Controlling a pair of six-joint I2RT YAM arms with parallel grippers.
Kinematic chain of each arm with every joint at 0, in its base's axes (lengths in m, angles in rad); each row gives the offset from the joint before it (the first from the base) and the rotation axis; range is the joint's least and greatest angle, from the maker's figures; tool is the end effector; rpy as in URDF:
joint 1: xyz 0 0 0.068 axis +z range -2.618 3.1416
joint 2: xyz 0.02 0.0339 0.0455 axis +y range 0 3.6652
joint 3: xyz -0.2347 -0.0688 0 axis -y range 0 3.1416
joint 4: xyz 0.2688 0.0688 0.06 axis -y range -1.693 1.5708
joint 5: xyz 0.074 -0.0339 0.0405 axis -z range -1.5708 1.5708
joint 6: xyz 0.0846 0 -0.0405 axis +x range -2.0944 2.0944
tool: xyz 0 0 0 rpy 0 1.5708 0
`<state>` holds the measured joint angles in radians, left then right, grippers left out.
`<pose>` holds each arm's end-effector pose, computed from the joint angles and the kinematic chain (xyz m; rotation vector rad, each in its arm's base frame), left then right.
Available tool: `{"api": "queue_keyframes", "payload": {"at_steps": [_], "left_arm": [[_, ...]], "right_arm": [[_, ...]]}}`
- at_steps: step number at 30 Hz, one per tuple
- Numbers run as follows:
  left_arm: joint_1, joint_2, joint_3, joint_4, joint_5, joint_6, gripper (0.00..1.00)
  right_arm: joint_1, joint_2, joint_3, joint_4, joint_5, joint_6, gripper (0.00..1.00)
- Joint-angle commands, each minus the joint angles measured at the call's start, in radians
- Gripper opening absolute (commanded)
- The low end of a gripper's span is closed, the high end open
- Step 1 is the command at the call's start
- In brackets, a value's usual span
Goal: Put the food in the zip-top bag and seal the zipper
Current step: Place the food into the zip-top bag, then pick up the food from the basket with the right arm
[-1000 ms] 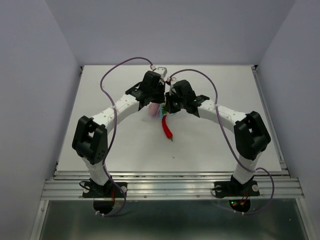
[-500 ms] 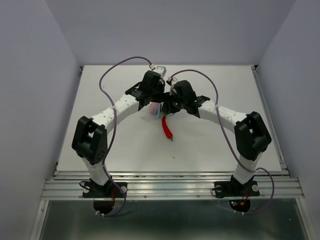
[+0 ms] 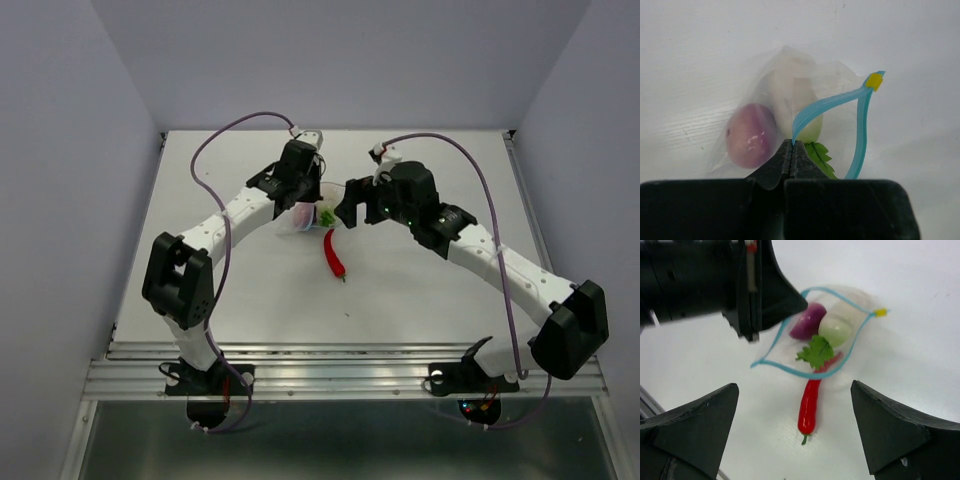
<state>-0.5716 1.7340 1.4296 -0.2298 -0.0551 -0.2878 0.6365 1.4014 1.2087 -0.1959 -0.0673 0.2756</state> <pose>0.3969 -0.2498 0.2411 0.2690 2.1205 -0.4542 0.3202 0.2437 0.2922 -0.4070 1.9768 0.6574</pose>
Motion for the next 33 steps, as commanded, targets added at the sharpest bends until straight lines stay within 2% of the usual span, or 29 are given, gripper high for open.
{"api": "queue_keyframes", "payload": {"at_steps": [1, 5, 10, 15, 27, 33], "left_arm": [[0.041, -0.073, -0.004, 0.003, -0.052, -0.005, 0.0], [0.082, -0.108, -0.035, 0.001, -0.08, -0.016, 0.0], [0.125, -0.145, -0.052, -0.006, -0.094, -0.037, 0.0], [0.136, -0.152, -0.061, -0.005, -0.097, -0.039, 0.0], [0.136, -0.128, -0.054, -0.016, -0.08, -0.04, 0.0], [0.136, -0.128, -0.052, -0.016, -0.071, -0.037, 0.0]], "right_arm": [[0.009, -0.053, -0.115, -0.077, -0.008, -0.027, 1.0], [0.009, -0.082, -0.178, -0.08, -0.051, -0.046, 1.0], [0.02, 0.01, -0.212, -0.025, -0.141, -0.05, 1.0], [0.063, 0.122, -0.207, 0.021, -0.118, -0.058, 1.0], [0.204, 0.321, -0.11, -0.06, 0.248, -0.044, 0.99], [0.224, 0.38, -0.086, -0.062, 0.274, -0.05, 0.88]]}}
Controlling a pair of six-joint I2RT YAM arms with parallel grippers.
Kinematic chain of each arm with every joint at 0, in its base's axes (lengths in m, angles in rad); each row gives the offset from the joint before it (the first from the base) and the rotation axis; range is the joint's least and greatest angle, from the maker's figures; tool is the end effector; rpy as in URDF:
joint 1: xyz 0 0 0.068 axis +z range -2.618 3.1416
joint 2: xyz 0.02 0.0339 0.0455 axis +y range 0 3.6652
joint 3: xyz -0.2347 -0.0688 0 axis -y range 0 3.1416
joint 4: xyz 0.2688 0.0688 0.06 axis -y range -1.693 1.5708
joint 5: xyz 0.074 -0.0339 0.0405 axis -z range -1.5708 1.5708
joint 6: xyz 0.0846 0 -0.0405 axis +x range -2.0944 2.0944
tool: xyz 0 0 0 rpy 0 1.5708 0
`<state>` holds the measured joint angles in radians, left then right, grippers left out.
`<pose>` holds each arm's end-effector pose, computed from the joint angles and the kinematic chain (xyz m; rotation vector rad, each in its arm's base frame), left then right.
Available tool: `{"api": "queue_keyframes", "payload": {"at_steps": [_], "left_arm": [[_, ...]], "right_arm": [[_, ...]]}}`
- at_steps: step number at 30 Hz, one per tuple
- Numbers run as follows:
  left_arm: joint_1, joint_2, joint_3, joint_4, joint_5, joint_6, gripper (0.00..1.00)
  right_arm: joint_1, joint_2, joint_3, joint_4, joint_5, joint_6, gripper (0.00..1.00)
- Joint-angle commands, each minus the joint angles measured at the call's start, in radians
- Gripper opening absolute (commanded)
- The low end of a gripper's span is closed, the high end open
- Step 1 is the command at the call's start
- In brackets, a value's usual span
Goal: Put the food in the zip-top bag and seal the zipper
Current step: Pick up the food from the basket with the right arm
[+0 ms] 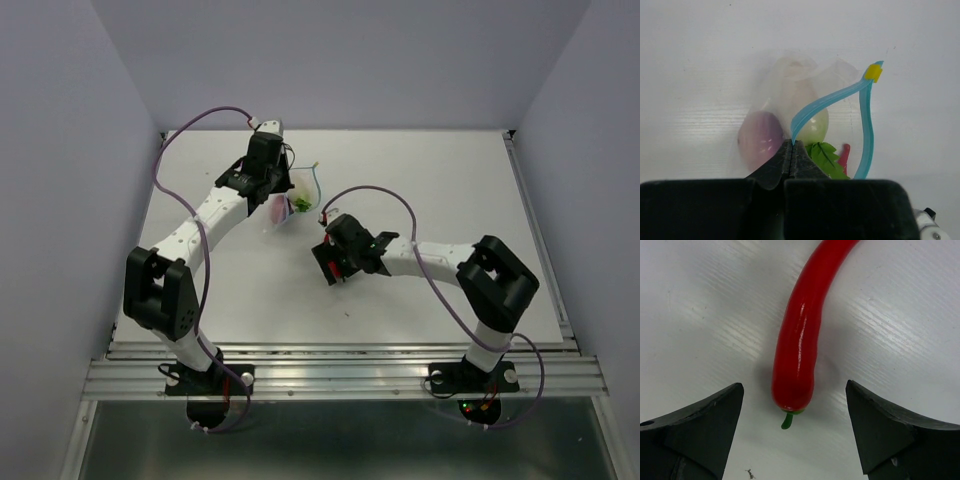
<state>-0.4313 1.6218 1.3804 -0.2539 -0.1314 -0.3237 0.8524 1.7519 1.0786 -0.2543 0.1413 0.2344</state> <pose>0.4100 -0.1765 0.2669 0.0303 2.0777 -0.3294 0.2752 0.2966 0.0974 -0.7059 2.4057 0.2799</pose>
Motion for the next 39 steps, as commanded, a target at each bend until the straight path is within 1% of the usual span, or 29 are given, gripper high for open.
{"api": "queue_keyframes", "payload": {"at_steps": [1, 2, 7, 8, 9, 11, 12, 14, 17, 21, 27, 32, 36, 39], "left_arm": [[-0.003, -0.014, -0.004, 0.008, 0.007, -0.002, 0.0], [-0.003, -0.014, -0.004, 0.008, 0.007, -0.002, 0.0], [-0.004, -0.008, 0.002, 0.004, 0.009, 0.002, 0.0], [-0.003, -0.007, 0.008, 0.002, 0.009, 0.002, 0.0], [-0.003, -0.005, 0.011, -0.001, 0.01, 0.002, 0.0], [-0.003, -0.002, 0.014, -0.002, 0.009, 0.002, 0.0], [-0.003, -0.002, 0.013, -0.001, 0.009, 0.003, 0.0], [-0.003, 0.0, 0.011, -0.002, 0.009, 0.003, 0.0], [-0.003, -0.002, 0.006, -0.007, 0.009, 0.005, 0.0], [-0.003, -0.002, 0.003, -0.002, 0.012, 0.008, 0.0], [-0.004, 0.009, 0.005, 0.005, 0.045, 0.014, 0.0], [-0.006, 0.02, 0.002, 0.016, 0.081, 0.021, 0.0], [-0.009, 0.026, -0.001, 0.022, 0.101, 0.021, 0.0], [-0.026, 0.024, -0.003, 0.027, 0.105, 0.029, 0.0]], "right_arm": [[0.008, 0.041, 0.05, -0.006, 0.069, -0.006, 0.84], [0.017, 0.046, 0.052, -0.008, 0.069, -0.004, 0.84], [0.027, 0.051, 0.053, -0.008, 0.098, 0.005, 0.7], [0.036, 0.046, 0.05, -0.008, 0.103, 0.006, 0.62], [0.036, 0.043, 0.049, -0.008, 0.104, 0.006, 0.6], [0.045, 0.04, 0.047, -0.007, 0.107, 0.011, 0.5], [0.045, 0.038, 0.046, -0.002, 0.109, 0.014, 0.41], [0.045, 0.041, 0.046, 0.003, 0.113, 0.019, 0.31], [0.045, 0.044, 0.052, 0.004, 0.101, 0.023, 0.28], [0.045, 0.005, 0.049, 0.001, 0.052, 0.032, 0.25], [0.045, -0.175, 0.018, -0.002, -0.034, 0.056, 0.24], [0.045, -0.287, 0.035, -0.063, -0.091, 0.033, 0.24], [0.045, -0.316, 0.076, -0.12, -0.1, 0.025, 0.24], [0.024, -0.318, 0.104, -0.122, -0.132, 0.022, 0.24]]}}
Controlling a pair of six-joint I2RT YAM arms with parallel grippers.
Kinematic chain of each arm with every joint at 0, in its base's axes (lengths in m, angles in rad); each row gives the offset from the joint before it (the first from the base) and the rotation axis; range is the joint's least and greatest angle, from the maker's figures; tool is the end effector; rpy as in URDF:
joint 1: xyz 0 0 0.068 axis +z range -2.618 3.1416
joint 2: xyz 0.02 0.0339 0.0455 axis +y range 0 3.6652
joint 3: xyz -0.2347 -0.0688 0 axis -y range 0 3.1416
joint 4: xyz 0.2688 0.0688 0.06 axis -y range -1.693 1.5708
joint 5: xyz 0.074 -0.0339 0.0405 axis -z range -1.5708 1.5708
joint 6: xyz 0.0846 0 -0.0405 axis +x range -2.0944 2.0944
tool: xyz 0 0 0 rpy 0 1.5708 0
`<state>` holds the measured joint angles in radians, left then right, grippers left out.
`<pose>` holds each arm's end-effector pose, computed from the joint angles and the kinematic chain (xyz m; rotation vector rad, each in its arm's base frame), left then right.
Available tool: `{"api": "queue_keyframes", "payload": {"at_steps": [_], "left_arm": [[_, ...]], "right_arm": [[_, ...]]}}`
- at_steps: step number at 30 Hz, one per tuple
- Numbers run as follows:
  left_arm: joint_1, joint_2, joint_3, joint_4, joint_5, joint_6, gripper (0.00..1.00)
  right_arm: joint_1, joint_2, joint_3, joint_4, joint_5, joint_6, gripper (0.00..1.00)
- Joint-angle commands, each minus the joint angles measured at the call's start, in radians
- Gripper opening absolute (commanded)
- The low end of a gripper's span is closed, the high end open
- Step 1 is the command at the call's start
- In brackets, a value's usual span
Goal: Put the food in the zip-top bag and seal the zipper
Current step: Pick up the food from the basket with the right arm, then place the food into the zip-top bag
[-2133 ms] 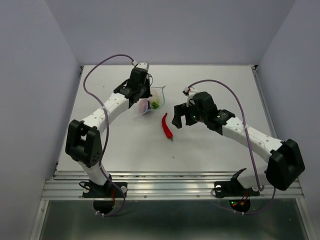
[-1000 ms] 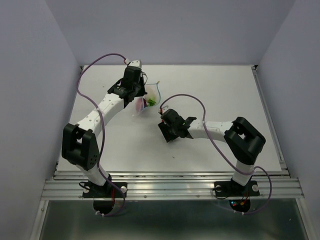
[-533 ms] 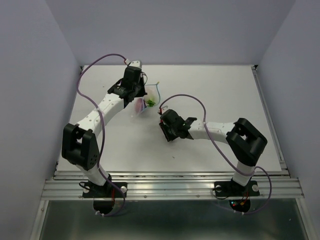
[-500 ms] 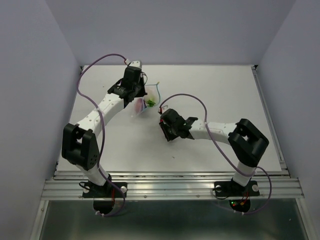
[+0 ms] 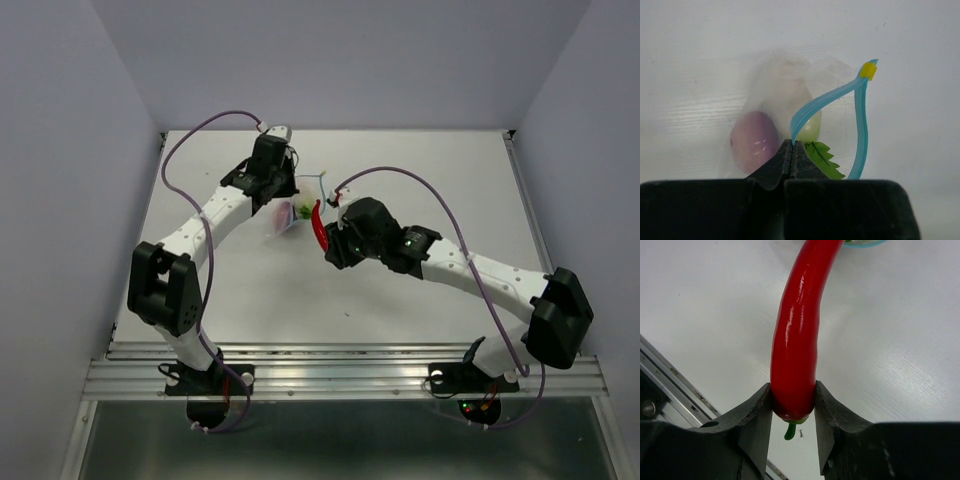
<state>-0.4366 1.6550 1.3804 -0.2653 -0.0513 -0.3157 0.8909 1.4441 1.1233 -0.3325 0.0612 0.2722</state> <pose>0.4102 -0.1866 0.2508 0.0980 2.1327 -0.3933 0.2493 0.3002 0.2222 -0.6622 2.1853 0.5610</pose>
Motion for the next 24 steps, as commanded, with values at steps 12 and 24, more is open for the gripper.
{"api": "queue_keyframes", "payload": {"at_steps": [12, 24], "left_arm": [[-0.079, -0.06, -0.047, 0.052, -0.005, 0.078, 0.0], [-0.116, -0.067, -0.061, 0.078, 0.005, 0.086, 0.0]], "right_arm": [[-0.112, 0.128, 0.181, -0.063, -0.204, 0.013, 0.24], [-0.205, 0.259, 0.291, -0.117, -0.327, 0.058, 0.25]]}}
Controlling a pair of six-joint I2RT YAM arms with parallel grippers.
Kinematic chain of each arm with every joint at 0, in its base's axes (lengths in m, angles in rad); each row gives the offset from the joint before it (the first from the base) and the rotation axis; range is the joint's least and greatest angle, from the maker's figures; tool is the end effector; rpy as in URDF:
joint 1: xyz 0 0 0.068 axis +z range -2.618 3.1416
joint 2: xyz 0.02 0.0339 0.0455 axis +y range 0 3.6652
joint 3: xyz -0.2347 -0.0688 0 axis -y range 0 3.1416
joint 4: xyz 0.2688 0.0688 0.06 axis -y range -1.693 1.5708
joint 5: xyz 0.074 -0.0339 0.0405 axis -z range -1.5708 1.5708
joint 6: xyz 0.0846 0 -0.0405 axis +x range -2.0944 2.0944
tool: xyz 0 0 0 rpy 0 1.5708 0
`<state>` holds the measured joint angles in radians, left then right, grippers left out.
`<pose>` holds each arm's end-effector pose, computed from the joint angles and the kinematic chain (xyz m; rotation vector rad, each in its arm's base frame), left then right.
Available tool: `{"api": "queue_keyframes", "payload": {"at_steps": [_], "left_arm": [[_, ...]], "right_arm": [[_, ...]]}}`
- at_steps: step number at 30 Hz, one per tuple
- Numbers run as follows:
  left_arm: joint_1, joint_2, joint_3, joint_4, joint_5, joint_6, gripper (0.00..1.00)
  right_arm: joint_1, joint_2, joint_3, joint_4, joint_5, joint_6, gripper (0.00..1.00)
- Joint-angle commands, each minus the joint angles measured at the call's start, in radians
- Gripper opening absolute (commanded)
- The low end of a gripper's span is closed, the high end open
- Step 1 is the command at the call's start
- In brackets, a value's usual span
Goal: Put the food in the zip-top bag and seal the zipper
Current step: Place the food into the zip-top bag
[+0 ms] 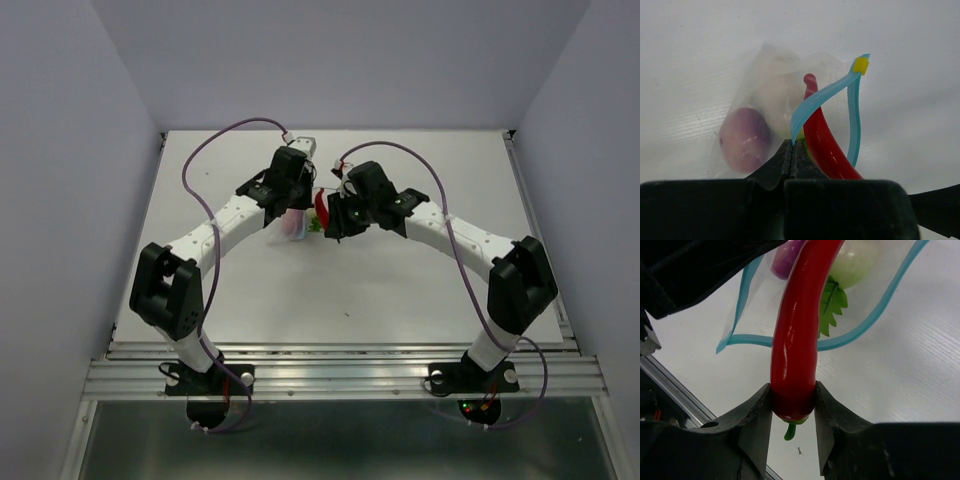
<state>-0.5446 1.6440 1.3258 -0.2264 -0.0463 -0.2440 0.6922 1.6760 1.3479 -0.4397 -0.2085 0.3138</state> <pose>0.3842 -0.2281 0.2383 0.2933 2.1232 -0.4181 0.3208 0.2887 0.2082 -0.5647 2.3731 0.7222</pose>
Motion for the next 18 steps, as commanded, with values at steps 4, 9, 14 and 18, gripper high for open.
{"api": "queue_keyframes", "payload": {"at_steps": [4, 9, 14, 18], "left_arm": [[-0.011, -0.056, -0.007, 0.05, 0.023, 0.012, 0.0], [-0.021, -0.05, 0.0, 0.048, 0.031, 0.005, 0.0], [-0.034, -0.053, 0.0, 0.053, 0.04, 0.0, 0.0], [-0.044, -0.047, 0.003, 0.056, 0.042, 0.002, 0.0]], "right_arm": [[-0.025, 0.08, 0.123, -0.01, -0.086, 0.033, 0.25], [-0.034, 0.149, 0.215, -0.024, -0.097, 0.074, 0.25], [-0.054, 0.203, 0.264, -0.025, -0.095, 0.152, 0.25], [-0.074, 0.238, 0.289, -0.024, -0.075, 0.22, 0.27]]}}
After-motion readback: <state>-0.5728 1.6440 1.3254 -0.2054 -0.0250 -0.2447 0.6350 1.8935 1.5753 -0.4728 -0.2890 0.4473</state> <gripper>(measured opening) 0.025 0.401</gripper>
